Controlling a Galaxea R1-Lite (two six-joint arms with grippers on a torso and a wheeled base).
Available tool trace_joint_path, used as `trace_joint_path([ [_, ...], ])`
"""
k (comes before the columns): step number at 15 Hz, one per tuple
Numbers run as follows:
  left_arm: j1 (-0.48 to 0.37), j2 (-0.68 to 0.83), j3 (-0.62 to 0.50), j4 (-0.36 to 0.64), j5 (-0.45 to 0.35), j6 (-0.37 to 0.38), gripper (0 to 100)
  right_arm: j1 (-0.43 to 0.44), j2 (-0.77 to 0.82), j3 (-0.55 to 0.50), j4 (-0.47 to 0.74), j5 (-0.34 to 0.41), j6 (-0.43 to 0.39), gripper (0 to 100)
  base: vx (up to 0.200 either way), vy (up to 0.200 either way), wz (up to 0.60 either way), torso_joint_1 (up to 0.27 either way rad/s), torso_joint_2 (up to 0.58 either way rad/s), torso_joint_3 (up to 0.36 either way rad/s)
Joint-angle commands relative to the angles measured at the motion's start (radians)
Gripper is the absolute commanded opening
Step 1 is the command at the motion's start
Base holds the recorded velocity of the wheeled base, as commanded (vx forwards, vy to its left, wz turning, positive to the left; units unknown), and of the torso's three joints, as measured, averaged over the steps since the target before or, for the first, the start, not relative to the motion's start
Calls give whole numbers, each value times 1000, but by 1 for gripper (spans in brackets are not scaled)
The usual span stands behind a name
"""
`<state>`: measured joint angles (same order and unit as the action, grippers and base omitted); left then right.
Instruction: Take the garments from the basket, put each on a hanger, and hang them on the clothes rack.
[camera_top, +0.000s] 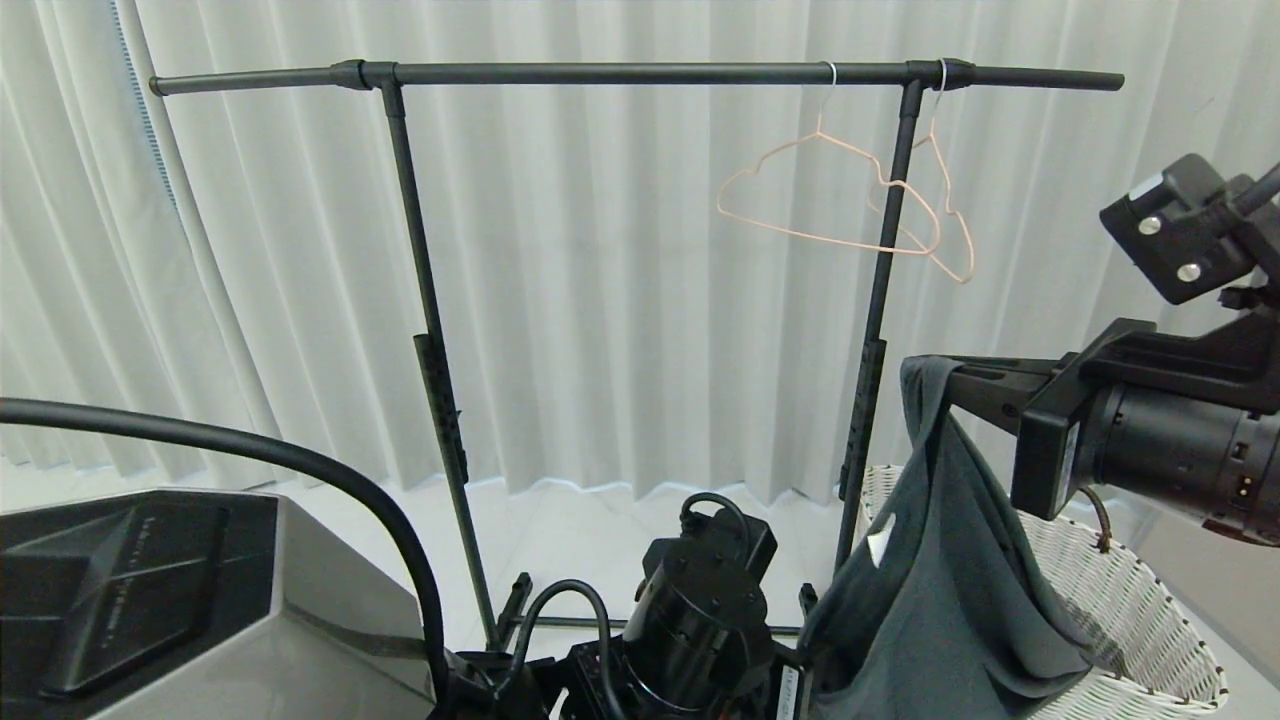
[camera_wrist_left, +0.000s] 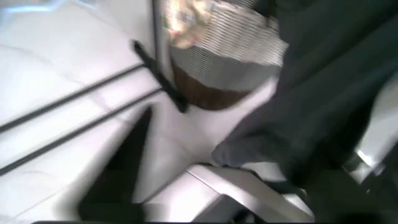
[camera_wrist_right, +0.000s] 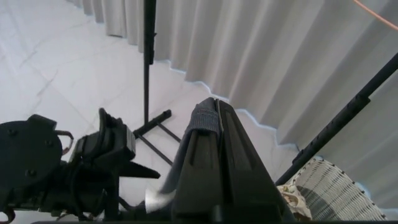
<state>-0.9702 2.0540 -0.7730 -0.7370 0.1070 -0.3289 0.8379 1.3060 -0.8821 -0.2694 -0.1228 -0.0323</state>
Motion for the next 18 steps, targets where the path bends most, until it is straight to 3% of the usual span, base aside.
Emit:
trace_joint_path([
  [1,-15,-45,23,1,79,-2,0,-10,-2,8,-1,-21,2,0,0,0,0,0,0,0],
  [5,-22,-364,77,38,111,-4,0,-63,-2,12,-5,-32,0,0,0,0,0,0,0,0],
  [9,-16,-753,-71,450,111,-2,0,-71,-10,-26,-53,-31,-20,0,0,0,0,0,0,0],
  [11,-15,-848,-243,680,108,-2,0,-69,-5,-70,-53,-26,-37,0,0,0,0,0,0,0],
  [14,5,-848,-488,847,109,5,0,-69,-4,-132,-53,-26,-38,0,0,0,0,0,0,0],
  [15,45,-851,-539,936,109,45,0,-69,-8,-146,-53,-28,-44,0,0,0,0,0,0,0],
  [18,134,-853,-536,1005,111,263,0,-63,-17,-127,-51,-29,-64,0,0,0,0,0,0,0],
])
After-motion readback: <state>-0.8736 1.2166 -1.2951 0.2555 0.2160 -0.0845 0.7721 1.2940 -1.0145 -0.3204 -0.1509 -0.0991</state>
